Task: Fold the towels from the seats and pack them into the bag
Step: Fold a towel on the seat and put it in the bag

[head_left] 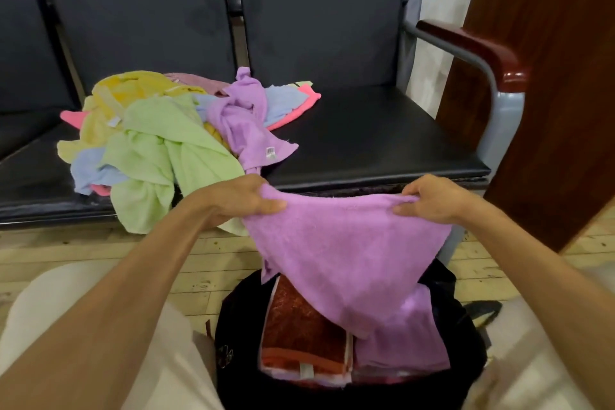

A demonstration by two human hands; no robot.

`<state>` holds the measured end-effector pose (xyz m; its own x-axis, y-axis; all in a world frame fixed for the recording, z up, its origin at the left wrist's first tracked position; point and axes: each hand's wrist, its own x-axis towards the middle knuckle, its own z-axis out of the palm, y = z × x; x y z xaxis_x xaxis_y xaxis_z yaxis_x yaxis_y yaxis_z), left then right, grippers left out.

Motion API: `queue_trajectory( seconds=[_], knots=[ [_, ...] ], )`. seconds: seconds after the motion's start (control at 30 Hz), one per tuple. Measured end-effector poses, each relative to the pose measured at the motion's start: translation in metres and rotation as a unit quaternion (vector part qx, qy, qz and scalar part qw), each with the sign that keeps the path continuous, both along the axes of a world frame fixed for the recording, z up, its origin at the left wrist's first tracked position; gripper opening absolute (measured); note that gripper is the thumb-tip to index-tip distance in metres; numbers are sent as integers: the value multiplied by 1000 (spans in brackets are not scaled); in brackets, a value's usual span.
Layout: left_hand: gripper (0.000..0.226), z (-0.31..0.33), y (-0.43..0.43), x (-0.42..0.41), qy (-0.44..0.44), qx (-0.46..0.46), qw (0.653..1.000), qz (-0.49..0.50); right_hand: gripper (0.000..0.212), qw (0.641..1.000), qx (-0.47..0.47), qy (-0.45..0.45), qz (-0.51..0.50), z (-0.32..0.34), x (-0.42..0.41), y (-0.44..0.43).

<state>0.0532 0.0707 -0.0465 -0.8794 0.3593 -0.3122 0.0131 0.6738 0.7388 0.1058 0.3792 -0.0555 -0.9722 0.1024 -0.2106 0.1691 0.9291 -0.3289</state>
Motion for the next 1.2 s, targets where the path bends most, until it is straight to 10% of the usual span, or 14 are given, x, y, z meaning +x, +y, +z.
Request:
queue_trajectory(
  seconds=[0.2,0.37,0.63,0.83,1.1,1.2],
  knots=[
    [25,-9,-2,-2,102,-309,943,-67,14,998,-62,-16,4,-1,3,1],
    [23,-5,-2,-10,185,-246,951,29,13,937,-309,101,-125,14,8,5],
    [16,14,0,-2,346,145,912,166,21,734,-632,147,-201,41,15,9],
    [23,62,-3,-6,476,13,872,115,26,729,-617,226,-194,88,11,17],
    [22,152,2,-9,148,437,858,223,18,758,-471,379,-243,154,5,13],
    [28,165,-1,-10,97,509,812,269,51,695,-590,291,-291,167,3,24]
  ],
)
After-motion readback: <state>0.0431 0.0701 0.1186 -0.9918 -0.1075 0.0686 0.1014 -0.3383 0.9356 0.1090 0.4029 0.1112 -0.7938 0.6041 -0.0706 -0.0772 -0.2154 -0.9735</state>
